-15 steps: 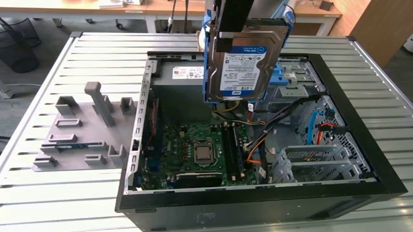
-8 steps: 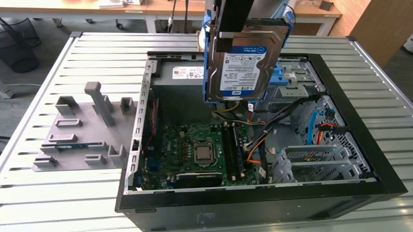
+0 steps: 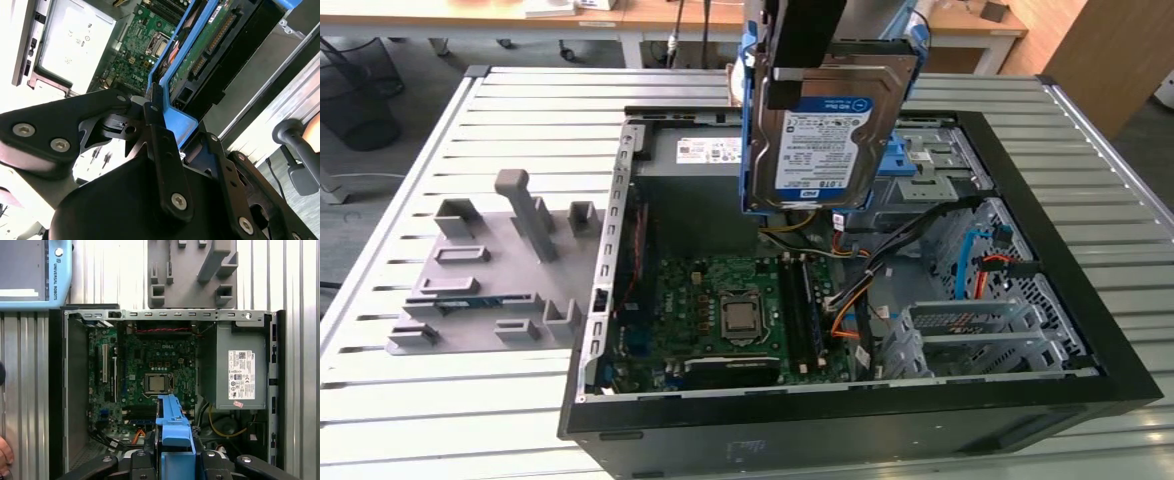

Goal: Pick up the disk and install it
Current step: 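Insert the disk into the insertion slot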

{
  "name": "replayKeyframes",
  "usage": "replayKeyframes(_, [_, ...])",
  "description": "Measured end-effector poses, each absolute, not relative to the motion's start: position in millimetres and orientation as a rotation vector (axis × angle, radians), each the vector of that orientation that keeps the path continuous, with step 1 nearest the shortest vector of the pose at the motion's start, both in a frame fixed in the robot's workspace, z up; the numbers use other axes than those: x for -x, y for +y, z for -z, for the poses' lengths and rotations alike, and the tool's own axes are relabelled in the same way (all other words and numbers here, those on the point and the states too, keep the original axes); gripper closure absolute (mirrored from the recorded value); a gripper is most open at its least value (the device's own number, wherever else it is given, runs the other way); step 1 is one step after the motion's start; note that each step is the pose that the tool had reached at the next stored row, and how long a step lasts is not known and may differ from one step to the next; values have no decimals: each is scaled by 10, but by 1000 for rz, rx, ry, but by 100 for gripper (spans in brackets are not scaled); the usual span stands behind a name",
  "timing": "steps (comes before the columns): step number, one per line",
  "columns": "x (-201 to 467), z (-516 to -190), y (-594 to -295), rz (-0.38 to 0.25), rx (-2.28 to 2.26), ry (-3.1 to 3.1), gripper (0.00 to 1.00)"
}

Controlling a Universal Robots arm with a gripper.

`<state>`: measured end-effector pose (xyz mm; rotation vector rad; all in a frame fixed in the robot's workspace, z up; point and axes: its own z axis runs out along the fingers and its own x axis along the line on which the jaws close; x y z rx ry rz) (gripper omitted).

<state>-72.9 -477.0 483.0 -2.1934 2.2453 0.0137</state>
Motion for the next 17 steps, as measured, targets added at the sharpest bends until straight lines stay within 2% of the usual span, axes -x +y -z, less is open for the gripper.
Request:
replayKeyframes(9, [726,-4817,-5102,-14,2194,2245,64])
replayKeyframes(17, [537,-4801,-5165,-17,2192,2244,64])
